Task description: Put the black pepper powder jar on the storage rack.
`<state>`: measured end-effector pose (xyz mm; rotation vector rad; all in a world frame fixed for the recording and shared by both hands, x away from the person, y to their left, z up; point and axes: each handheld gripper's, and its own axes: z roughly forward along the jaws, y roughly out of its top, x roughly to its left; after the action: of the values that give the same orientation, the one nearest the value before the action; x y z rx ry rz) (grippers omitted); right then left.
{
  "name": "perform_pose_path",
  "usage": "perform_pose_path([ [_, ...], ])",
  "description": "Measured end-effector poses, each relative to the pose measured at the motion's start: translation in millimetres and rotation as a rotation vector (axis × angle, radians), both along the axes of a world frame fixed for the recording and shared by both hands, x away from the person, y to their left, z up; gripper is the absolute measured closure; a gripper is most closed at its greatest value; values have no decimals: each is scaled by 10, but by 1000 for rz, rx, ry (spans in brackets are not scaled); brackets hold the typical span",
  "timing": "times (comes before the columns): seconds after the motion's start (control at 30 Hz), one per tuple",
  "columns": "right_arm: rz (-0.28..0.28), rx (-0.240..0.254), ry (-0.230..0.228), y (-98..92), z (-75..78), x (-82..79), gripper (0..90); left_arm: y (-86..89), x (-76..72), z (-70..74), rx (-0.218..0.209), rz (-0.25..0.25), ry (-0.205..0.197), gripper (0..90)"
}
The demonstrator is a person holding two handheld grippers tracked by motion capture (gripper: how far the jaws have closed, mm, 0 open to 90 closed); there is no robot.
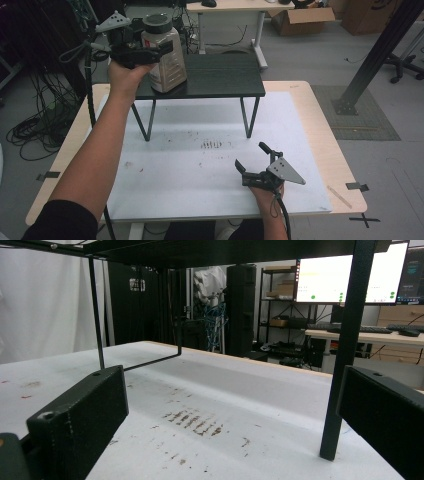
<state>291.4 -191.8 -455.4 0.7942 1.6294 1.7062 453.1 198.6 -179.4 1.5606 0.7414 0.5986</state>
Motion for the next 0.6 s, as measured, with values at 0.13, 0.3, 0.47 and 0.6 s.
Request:
perform_pose_path([
  [0.13,0,0,-1,0,0,-1,0,15,-25,14,7,-3,-11,2],
  [0.3,0,1,-3,-1,-1,-4,0,56,-47,12,-3,11,-12,2],
  [0.47,0,1,-4,0,-1,-5,0,118,-81,18,-20,21,-17,2],
  [0.6,0,2,-4,-1,-1,-5,0,152,-125,37,-19,29,-22,2],
])
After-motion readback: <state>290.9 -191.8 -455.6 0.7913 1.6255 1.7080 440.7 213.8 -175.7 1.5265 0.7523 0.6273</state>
